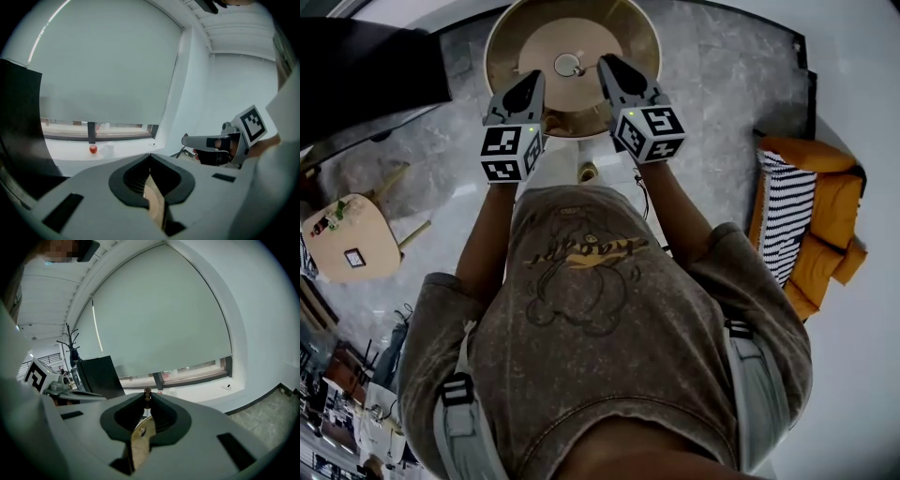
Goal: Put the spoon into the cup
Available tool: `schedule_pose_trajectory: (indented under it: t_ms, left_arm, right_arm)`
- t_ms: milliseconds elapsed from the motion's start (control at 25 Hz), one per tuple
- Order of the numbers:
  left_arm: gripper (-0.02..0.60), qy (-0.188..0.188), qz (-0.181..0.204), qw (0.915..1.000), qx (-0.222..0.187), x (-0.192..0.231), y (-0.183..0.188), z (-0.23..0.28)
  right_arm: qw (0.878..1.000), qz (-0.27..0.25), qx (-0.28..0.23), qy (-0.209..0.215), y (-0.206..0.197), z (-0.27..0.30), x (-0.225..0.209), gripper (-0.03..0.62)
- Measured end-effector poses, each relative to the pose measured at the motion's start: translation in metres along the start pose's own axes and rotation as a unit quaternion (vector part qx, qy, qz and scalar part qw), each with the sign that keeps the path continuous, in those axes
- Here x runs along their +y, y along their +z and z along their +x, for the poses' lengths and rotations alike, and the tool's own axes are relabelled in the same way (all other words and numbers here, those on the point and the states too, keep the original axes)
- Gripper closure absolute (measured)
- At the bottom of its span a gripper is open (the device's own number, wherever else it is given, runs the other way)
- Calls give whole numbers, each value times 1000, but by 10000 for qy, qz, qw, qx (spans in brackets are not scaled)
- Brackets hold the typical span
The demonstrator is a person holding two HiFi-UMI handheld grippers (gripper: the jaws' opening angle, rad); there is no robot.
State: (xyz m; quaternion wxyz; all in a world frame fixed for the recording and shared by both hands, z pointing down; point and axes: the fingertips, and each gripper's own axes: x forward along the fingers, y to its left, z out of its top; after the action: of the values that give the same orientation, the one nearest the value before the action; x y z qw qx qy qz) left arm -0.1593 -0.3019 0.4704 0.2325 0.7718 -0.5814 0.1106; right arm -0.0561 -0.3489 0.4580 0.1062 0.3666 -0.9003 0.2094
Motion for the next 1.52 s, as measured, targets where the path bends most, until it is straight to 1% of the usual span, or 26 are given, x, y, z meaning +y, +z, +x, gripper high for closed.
schedule_pose_trajectory:
  t_ms: [320,640,800,960,1160,1520]
  left_arm:
    - [564,-208,16,9995,237,12,-11,20]
    - [564,-344,11,9988,357,21,-23,37]
    - [565,-426,-52,9982,424,21,-33,39]
    - [565,-449,-109,9978,482,22,-41,46]
    - [564,-438,-108,9977,514,26,-45,53]
    - [565,-392,-115,9969,670,32,-60,61]
  right_arm:
    - [9998,51,162,-135,-13,32,-14,539]
    - [9990,72,330,-278,-47,70,-35,539]
    - [9982,75,496,-334,-72,85,-42,539]
    - [9967,20,713,-388,-96,98,-54,539]
    - [9954,10,850,-441,-116,114,-65,539]
    - [9917,125,1139,-591,-161,138,-81,539]
